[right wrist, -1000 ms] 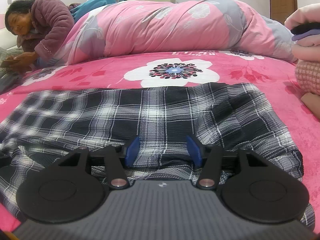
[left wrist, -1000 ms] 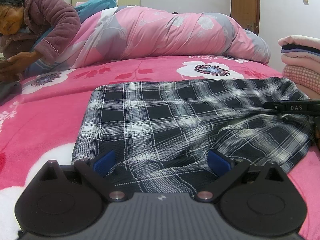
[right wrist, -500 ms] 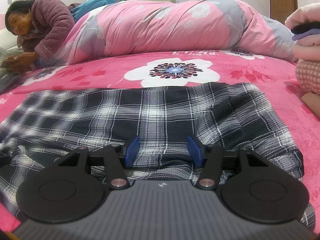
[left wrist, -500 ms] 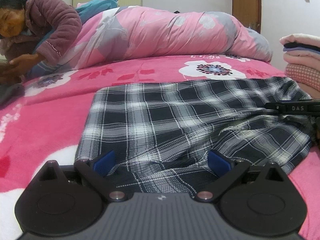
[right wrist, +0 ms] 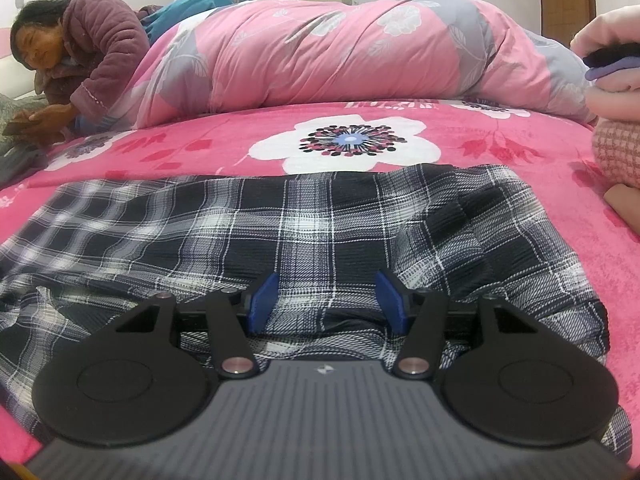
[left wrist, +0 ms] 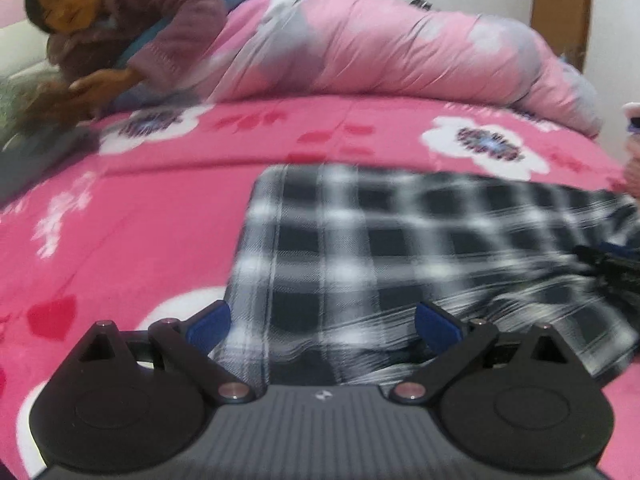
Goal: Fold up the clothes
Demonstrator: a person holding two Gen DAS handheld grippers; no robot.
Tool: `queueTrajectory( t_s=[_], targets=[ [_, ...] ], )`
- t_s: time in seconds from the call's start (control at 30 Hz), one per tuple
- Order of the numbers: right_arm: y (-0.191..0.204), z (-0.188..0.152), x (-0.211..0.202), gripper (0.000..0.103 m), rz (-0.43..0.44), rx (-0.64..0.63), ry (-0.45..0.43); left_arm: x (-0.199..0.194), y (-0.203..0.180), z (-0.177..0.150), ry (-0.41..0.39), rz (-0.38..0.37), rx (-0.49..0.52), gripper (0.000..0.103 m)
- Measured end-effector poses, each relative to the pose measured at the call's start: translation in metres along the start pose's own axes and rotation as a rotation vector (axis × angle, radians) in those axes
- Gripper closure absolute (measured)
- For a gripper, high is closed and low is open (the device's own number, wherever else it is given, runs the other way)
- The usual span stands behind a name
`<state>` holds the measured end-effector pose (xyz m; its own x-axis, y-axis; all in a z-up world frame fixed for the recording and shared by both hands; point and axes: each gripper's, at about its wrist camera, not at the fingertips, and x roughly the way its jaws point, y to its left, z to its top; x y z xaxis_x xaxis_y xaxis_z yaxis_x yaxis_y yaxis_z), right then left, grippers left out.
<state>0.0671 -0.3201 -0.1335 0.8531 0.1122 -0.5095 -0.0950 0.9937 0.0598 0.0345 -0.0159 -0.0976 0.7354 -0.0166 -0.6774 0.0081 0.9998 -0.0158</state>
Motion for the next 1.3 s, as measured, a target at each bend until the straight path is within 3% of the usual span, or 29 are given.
queueTrajectory(
  t_s=[0.13,1.3],
  targets=[
    [0.0016,0.0012,0.0013,0.046,-0.004,-0.011,0.007,0.0097,0.0036,-0.0043,0.036,0.008,-0.030,0.002],
    [0.0005,0.0018,0.0011,0.045,-0.006,-0.021,0.005,0.0118,-0.0047,-0.0065,0.061,0.047,-0.014,0.000]
  ],
)
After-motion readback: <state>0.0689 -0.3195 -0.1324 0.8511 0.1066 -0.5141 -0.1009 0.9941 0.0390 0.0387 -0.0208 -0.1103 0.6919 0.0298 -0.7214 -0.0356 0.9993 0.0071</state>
